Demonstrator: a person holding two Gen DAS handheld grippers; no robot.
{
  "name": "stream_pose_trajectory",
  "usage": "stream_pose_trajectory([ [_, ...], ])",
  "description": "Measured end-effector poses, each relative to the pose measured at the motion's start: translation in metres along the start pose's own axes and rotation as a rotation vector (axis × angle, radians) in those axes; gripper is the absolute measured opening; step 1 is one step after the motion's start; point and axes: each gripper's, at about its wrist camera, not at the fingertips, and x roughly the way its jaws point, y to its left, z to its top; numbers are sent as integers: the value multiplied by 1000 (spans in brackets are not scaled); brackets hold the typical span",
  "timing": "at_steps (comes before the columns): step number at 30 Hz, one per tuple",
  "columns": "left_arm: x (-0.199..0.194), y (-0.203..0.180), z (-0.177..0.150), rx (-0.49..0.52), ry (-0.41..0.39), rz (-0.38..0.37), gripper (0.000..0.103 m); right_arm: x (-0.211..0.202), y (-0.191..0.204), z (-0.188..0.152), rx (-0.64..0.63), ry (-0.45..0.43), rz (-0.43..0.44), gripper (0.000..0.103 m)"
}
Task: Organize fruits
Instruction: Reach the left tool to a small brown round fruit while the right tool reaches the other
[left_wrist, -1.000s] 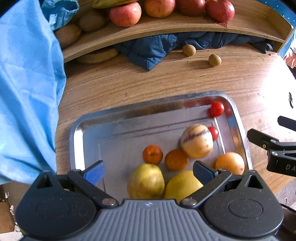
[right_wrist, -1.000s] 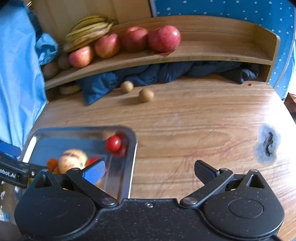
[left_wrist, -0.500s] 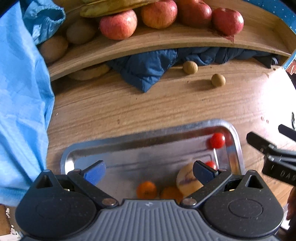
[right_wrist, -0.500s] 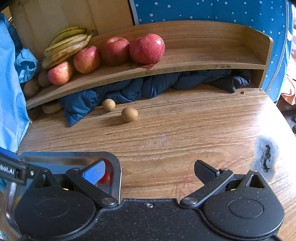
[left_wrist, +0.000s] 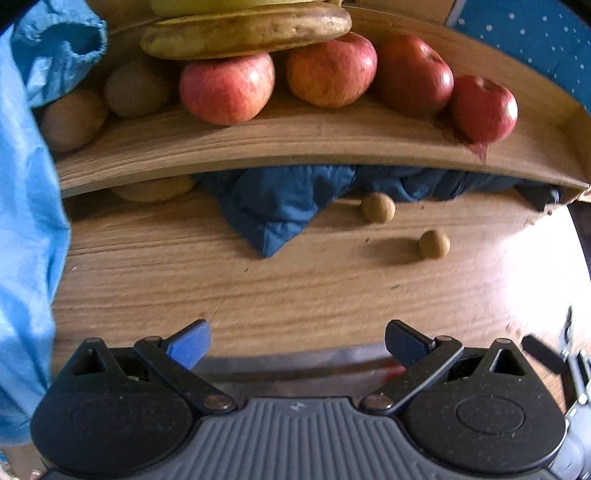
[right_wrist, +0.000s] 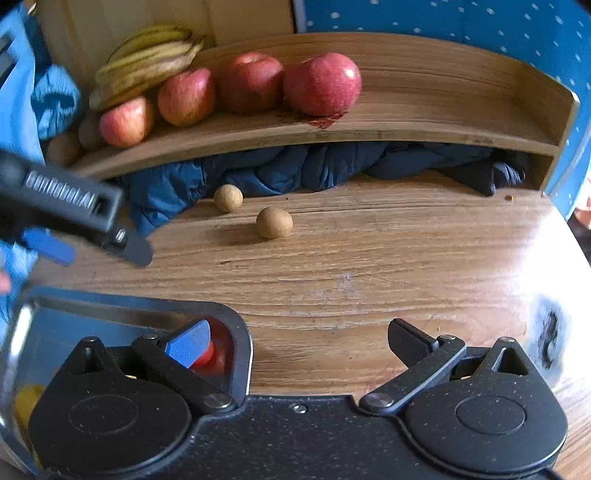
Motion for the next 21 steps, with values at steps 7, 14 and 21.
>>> stream_pose_trajectory([
  [7,17,-12,24,30,-26,-61,102,9,5,10,-68,-34,-31,102],
  [14,31,-25,41,56,-40,-107,102,21,3,22,-35,-44,-71,102],
  [21,43,-30,53,47,-36,-139,102,33,4,37,-9,-59,-64,101],
])
